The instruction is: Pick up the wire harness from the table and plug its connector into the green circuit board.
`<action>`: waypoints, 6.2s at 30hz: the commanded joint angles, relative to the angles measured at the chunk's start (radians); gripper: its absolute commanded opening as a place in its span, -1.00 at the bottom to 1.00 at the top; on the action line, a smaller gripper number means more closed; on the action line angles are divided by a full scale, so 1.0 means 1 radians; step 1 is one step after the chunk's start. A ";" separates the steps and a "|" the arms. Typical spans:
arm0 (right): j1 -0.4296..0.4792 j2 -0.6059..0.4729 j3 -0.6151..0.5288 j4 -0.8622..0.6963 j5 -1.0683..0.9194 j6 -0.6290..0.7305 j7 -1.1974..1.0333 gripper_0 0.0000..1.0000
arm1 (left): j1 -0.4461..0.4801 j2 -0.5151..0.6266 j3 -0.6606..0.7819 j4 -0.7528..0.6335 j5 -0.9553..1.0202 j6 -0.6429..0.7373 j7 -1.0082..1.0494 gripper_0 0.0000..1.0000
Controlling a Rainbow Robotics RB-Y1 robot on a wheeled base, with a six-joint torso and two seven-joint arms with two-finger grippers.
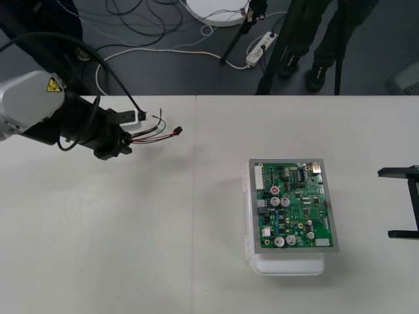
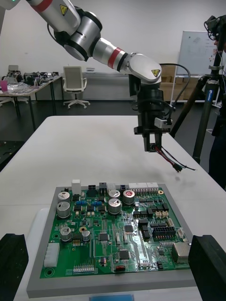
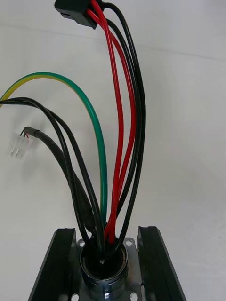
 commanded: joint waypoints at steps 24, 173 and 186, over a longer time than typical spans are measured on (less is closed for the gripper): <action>-0.027 0.006 0.009 0.013 0.002 -0.013 -0.011 1.00 | 0.312 0.066 0.525 -0.408 0.050 -0.336 -0.003 -1.00; -0.267 0.250 -0.221 -0.334 -0.014 -0.013 -0.991 1.00 | 0.312 -0.298 0.270 -0.667 0.719 -0.374 0.585 -1.00; -0.219 0.269 -0.221 -0.411 -0.020 -0.013 -1.001 1.00 | 0.312 -0.299 0.270 -0.669 0.721 -0.372 0.572 -1.00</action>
